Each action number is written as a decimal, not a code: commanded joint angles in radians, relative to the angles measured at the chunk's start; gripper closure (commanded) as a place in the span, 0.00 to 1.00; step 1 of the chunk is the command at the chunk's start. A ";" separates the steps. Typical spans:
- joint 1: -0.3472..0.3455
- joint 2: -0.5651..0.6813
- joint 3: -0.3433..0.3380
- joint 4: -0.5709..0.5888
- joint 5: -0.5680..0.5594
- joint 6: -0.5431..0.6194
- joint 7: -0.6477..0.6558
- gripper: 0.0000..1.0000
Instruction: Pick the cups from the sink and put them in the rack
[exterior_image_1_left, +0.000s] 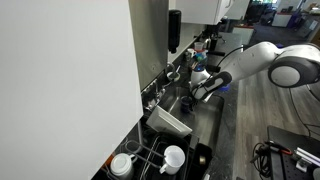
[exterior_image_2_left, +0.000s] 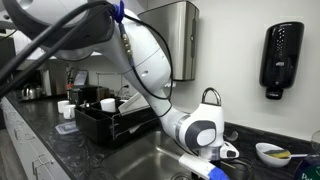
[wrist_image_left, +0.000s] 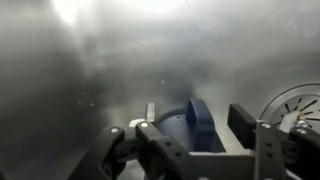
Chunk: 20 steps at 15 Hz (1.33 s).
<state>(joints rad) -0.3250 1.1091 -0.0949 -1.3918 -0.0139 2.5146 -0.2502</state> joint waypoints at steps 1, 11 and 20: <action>0.002 0.035 -0.008 0.056 -0.009 -0.016 0.023 0.55; -0.013 0.014 0.001 0.056 -0.005 -0.032 0.004 0.96; 0.050 -0.227 -0.038 -0.172 -0.166 -0.202 -0.097 0.96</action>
<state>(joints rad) -0.3085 1.0099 -0.1145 -1.4247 -0.1271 2.3513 -0.3017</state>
